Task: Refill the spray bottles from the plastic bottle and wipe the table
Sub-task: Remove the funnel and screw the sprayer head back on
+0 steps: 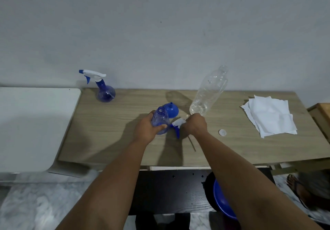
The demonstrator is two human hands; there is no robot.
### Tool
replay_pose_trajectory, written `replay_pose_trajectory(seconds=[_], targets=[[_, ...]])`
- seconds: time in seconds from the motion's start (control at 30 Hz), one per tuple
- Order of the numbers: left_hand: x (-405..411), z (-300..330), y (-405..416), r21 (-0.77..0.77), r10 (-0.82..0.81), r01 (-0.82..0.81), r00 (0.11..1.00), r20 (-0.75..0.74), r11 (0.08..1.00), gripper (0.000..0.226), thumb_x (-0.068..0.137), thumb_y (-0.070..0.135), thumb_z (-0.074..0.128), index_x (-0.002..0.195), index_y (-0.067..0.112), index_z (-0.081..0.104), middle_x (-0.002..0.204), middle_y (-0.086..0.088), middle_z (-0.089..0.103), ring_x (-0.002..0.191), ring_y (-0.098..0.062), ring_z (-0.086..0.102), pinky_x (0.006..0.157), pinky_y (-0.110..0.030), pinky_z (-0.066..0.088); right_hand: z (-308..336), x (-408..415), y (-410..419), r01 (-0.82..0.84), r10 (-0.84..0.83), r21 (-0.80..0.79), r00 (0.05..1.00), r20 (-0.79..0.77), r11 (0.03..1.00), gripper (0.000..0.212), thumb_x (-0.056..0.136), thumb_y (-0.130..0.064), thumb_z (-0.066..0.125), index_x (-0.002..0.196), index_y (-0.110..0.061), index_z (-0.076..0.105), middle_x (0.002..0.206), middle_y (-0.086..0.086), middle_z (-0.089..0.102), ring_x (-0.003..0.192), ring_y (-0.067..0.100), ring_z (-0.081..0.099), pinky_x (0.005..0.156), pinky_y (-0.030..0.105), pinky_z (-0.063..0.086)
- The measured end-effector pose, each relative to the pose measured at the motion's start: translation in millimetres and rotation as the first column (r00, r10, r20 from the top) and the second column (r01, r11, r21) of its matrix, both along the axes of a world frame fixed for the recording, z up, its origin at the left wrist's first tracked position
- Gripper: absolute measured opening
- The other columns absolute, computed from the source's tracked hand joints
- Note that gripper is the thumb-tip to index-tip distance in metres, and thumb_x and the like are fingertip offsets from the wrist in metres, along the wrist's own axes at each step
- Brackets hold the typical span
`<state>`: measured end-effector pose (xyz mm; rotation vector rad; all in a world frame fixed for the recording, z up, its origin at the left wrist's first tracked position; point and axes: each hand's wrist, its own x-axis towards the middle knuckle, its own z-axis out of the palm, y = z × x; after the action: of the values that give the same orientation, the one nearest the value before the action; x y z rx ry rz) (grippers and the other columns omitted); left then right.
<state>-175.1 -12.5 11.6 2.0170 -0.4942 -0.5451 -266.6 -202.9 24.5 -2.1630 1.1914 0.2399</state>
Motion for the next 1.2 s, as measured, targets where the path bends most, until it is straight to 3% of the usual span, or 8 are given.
replay_pose_trajectory(seconds=[0.2,0.33,0.43,0.53,0.63,0.8,1.0,1.2], targets=[[-8.8,7.7,0.1,0.016,0.001,0.0,0.999,-0.033,1.0,0.057,0.072,0.028,0.086,0.123,0.028,0.06,0.098,0.013,0.068,0.085,-0.001,0.062,0.074,-0.022,0.049,65.9,19.8,-17.9,0.111,-0.16,0.167,0.934,0.319,0.98,0.009,0.068,0.0,0.077,0.072,0.005,0.071,0.062,0.011,0.055,0.06,0.023,0.054,0.06,0.031,0.044],[-16.0,5.8,0.2,0.013,0.013,-0.012,0.999,-0.048,1.0,0.058,0.071,0.021,0.086,0.123,0.022,0.062,0.098,0.007,0.072,0.088,-0.013,0.068,0.072,-0.022,0.049,115.1,28.4,-13.0,0.099,-0.379,0.576,0.839,0.39,0.811,0.012,0.076,0.013,0.075,0.079,0.004,0.067,0.07,0.018,0.062,0.068,0.028,0.061,0.07,0.037,0.056],[-20.9,7.5,-0.9,0.014,0.024,-0.023,0.997,-0.068,1.0,0.051,0.07,0.019,0.086,0.116,0.022,0.064,0.093,0.007,0.073,0.087,-0.014,0.07,0.07,-0.019,0.049,141.7,34.3,0.7,-0.026,-0.416,0.669,0.765,0.492,0.743,0.012,0.082,0.01,0.074,0.084,0.0,0.067,0.071,0.014,0.065,0.068,0.024,0.065,0.071,0.035,0.058],[-22.2,4.0,-1.4,0.031,0.038,-0.036,0.997,-0.07,0.999,0.048,0.071,0.025,0.083,0.115,0.029,0.066,0.092,0.008,0.074,0.086,-0.014,0.07,0.08,-0.033,0.056,146.1,40.3,13.5,-0.114,-0.386,0.615,0.686,0.616,0.78,0.02,0.085,0.004,0.077,0.104,-0.001,0.071,0.086,0.013,0.072,0.082,0.023,0.072,0.079,0.038,0.061],[-22.4,3.4,-1.7,0.024,0.027,-0.025,0.996,-0.082,0.999,0.025,0.08,0.029,0.07,0.101,0.041,0.064,0.091,0.007,0.073,0.088,-0.017,0.069,0.087,-0.043,0.056,146.4,45.8,24.1,-0.182,-0.36,0.561,0.601,0.713,0.808,0.019,0.086,0.005,0.077,0.1,-0.006,0.072,0.092,0.014,0.073,0.086,0.025,0.07,0.08,0.039,0.06],[-24.3,10.1,-0.5,0.048,0.01,-0.007,0.998,-0.057,0.999,0.028,0.085,0.029,0.068,0.112,0.035,0.063,0.094,0.004,0.073,0.089,-0.018,0.068,0.084,-0.04,0.056,139.6,47.5,32.6,-0.196,-0.288,0.442,0.524,0.801,0.875,0.021,0.087,0.003,0.077,0.099,-0.014,0.074,0.104,0.03,0.073,0.086,0.028,0.068,0.086,0.049,0.062],[-23.2,9.2,-0.8,0.094,0.013,-0.009,0.999,-0.044,0.996,0.035,0.086,0.026,0.072,0.116,0.038,0.061,0.096,0.008,0.072,0.089,-0.016,0.068,0.083,-0.037,0.056,145.7,47.6,30.5,-0.208,-0.26,0.392,0.471,0.843,0.896,0.022,0.09,0.001,0.075,0.103,-0.017,0.076,0.105,0.025,0.075,0.088,0.038,0.071,0.091,0.054,0.061],[-23.7,11.3,-2.0,0.089,0.011,-0.005,0.997,-0.071,0.996,0.034,0.087,0.026,0.071,0.12,0.032,0.061,0.102,0.001,0.072,0.094,-0.019,0.067,0.089,-0.042,0.054,136.5,44.6,30.2,-0.243,-0.226,0.385,0.5,0.836,0.89,0.027,0.089,0.0,0.078,0.114,-0.005,0.071,0.108,0.021,0.075,0.094,0.031,0.073,0.088,0.047,0.062]])
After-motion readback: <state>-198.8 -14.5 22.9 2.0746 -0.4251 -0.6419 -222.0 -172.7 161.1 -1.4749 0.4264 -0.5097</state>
